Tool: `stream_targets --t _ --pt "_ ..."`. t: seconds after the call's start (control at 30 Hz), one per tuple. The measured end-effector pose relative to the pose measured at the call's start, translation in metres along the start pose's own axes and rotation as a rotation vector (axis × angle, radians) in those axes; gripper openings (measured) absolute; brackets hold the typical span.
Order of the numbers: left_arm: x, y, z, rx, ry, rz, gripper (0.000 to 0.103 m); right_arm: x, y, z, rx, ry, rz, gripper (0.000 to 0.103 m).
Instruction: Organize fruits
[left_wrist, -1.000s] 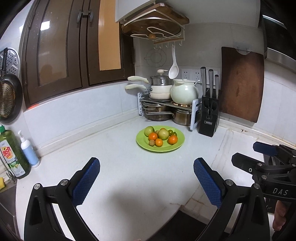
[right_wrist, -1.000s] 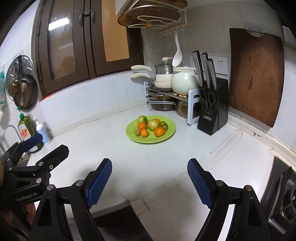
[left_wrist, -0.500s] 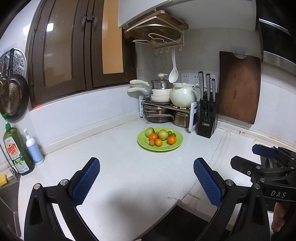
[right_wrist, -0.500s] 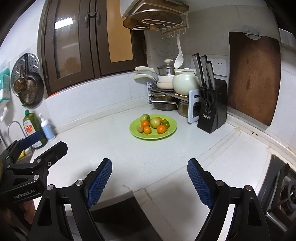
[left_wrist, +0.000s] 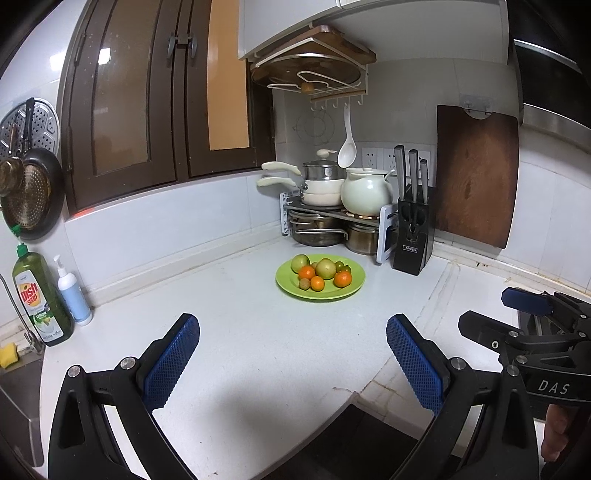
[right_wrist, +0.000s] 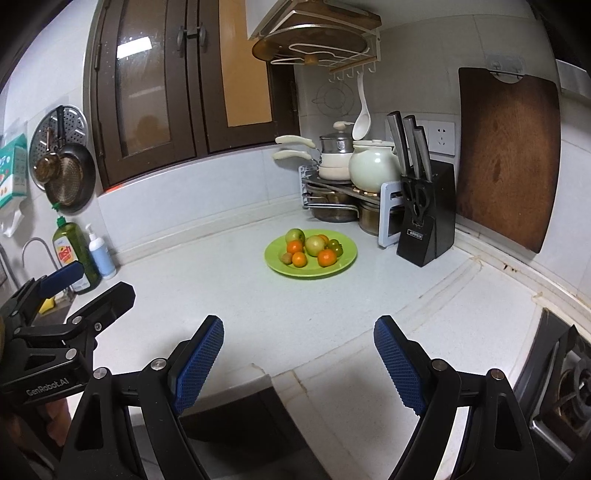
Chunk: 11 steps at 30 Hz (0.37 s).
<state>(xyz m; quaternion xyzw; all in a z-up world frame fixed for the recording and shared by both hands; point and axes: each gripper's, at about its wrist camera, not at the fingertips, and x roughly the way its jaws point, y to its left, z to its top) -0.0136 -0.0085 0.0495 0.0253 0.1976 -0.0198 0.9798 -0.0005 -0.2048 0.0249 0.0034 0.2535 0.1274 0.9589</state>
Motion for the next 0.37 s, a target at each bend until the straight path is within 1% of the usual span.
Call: stream_targets --t 0.37 --pt "-0.0055 -0.0003 -0.004 -0.011 0.006 0.008 0.103 -0.001 0.0008 -0.0021 -0.002 0.002 0.003 0.084"
